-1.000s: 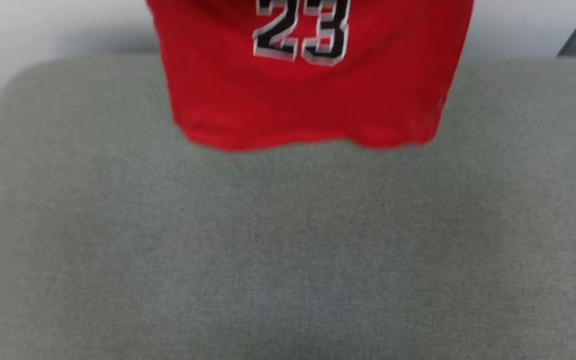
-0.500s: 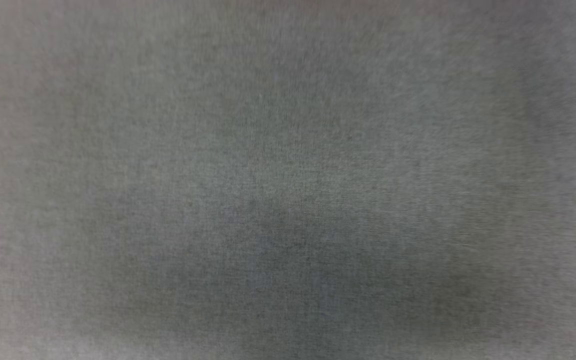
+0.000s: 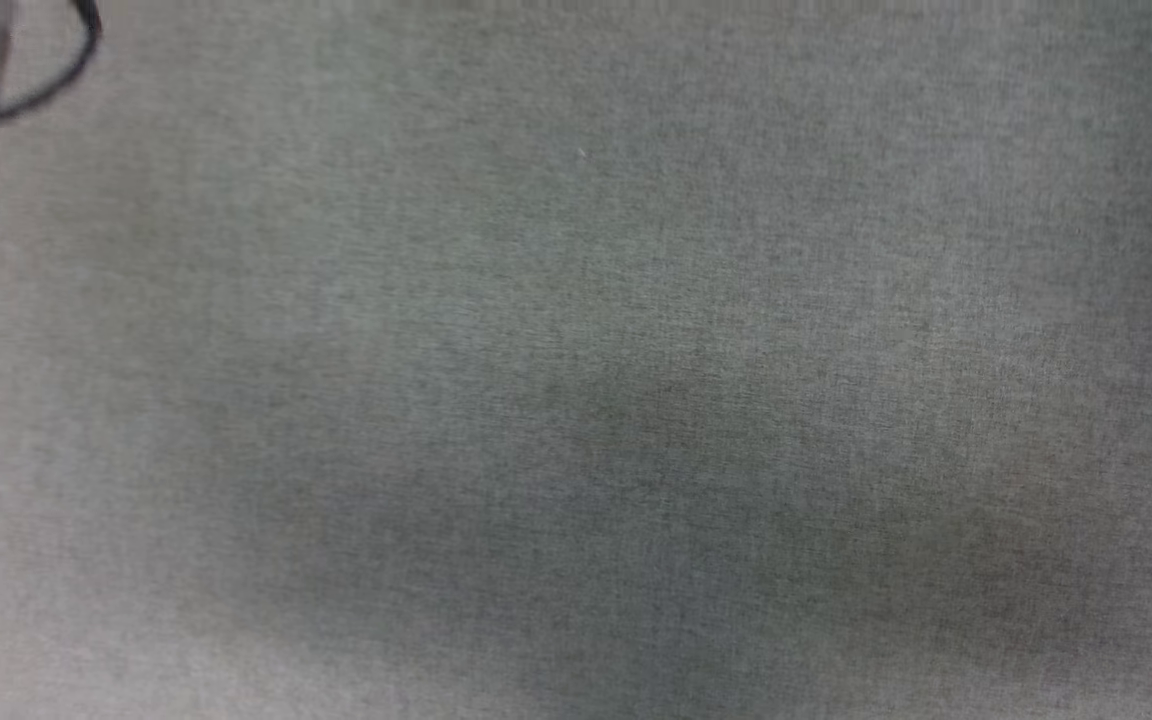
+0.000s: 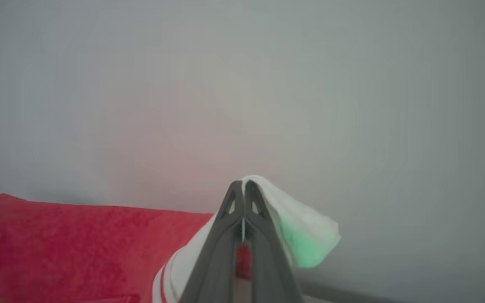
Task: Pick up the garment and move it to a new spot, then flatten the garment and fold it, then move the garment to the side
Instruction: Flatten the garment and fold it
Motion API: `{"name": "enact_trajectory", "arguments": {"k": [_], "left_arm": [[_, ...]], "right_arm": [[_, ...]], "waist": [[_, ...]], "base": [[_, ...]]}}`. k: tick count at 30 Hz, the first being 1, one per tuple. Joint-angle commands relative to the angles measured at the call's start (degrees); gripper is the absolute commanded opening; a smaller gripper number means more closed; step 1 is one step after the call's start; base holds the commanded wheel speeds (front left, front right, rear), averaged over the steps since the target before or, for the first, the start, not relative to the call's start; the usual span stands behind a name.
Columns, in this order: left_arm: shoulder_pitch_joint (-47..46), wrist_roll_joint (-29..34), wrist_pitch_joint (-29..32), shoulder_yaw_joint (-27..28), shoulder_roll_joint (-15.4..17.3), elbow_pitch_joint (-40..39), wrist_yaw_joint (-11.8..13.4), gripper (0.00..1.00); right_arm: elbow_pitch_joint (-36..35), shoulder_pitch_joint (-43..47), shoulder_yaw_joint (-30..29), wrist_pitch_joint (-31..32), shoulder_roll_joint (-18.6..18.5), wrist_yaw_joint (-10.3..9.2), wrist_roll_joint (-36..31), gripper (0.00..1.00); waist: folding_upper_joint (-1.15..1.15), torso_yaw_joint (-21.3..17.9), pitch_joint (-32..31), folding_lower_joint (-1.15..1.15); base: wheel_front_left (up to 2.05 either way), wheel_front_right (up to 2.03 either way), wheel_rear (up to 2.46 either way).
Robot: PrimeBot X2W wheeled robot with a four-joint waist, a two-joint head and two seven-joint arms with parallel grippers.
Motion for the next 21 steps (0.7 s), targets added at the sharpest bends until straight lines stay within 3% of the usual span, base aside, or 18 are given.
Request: {"name": "enact_trajectory", "arguments": {"k": [1,4,14,18,21], "left_arm": [[2.5,-1.3,1.4,-1.3,1.7,-0.4,0.0,0.0],[6.8,-3.2,3.3,-4.0,3.7,-2.5,0.0,0.0],[24.1,-7.6,8.3,-8.8,13.5,-12.9,0.7,0.0],[33.6,-10.2,10.7,-8.9,18.4,-22.4,4.5,0.0],[41.6,-12.5,12.2,-8.8,23.2,-32.6,9.1,0.0]], "right_arm": [[-1.0,2.6,2.0,2.1,-0.4,-0.09,2.7,0.0],[-3.9,8.1,5.3,6.9,-1.5,-0.09,9.1,0.0],[-20.7,30.7,12.5,22.5,-12.3,-0.09,25.9,0.0],[-27.8,40.2,13.6,27.7,-16.8,-0.09,28.9,0.0],[-33.0,47.1,13.4,31.5,-19.9,-0.09,30.5,0.0]], "waist": [[0.0,-0.7,-5.2,0.0],[0.0,-1.4,-9.3,0.0],[0.0,-3.8,-22.2,0.0],[0.0,-4.6,-25.7,0.0],[0.0,-4.8,-27.5,0.0]], "base": [[0.0,0.0,0.0],[0.0,0.0,0.0],[0.0,0.0,0.0],[0.0,0.0,0.0],[0.0,0.0,0.0]]}}
